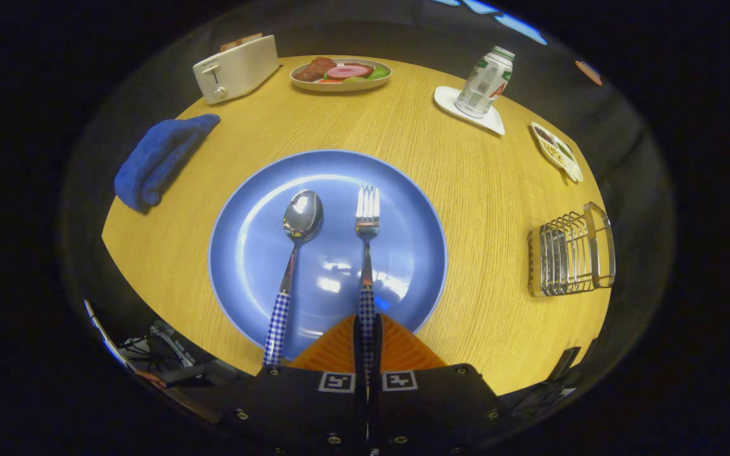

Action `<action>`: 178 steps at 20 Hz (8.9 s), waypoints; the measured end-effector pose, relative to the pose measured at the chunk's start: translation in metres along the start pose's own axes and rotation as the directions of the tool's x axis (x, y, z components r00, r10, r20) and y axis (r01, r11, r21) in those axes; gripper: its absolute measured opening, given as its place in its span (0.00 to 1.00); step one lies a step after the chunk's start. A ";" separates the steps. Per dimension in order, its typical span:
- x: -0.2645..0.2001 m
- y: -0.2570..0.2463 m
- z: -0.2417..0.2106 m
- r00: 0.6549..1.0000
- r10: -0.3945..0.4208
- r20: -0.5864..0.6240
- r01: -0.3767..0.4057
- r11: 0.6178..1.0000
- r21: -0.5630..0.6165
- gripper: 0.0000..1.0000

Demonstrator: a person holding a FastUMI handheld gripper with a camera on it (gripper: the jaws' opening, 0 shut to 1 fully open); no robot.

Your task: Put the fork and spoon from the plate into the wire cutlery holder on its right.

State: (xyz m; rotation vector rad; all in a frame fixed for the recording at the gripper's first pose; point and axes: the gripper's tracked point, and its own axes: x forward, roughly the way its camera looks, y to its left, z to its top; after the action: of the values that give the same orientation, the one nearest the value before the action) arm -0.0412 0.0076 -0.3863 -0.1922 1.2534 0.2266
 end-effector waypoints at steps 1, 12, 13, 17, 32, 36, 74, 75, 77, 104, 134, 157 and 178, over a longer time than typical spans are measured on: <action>-0.003 -0.001 0.002 1.000 0.010 0.002 -0.010 1.000 -0.012 0.01; -0.079 -0.057 0.005 1.000 -0.010 0.021 0.015 0.971 -0.238 0.01; -0.086 -0.065 0.003 1.000 -0.020 0.021 0.025 0.968 -0.251 0.01; -0.114 -0.100 -0.009 0.999 -0.048 -0.010 0.044 0.965 -0.257 0.01; -0.165 -0.205 -0.005 0.996 -0.029 -0.081 0.020 0.994 -0.110 0.01; -0.166 -0.239 -0.002 0.990 -0.082 -0.116 0.074 0.994 -0.075 0.01; -0.069 -0.254 0.009 0.815 -0.053 -0.577 -0.031 0.990 -0.136 0.01; -0.069 -0.253 0.013 0.815 -0.041 -0.578 -0.035 0.992 -0.120 0.01; -0.066 -0.250 0.014 0.815 -0.025 -0.579 -0.033 0.995 -0.090 0.05; -0.170 -0.139 0.010 0.977 0.066 -0.201 -0.057 0.997 0.051 0.35; -0.120 0.042 0.004 0.948 0.222 -0.227 -0.234 0.972 -0.029 0.35; -0.056 0.064 0.013 0.948 0.211 -0.239 -0.206 0.977 0.048 0.35; -0.003 0.067 0.005 0.935 0.193 -0.297 -0.193 0.981 0.029 0.17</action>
State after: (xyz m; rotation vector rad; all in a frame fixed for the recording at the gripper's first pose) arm -0.0562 0.0731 -0.3837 -0.1051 1.5763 0.3778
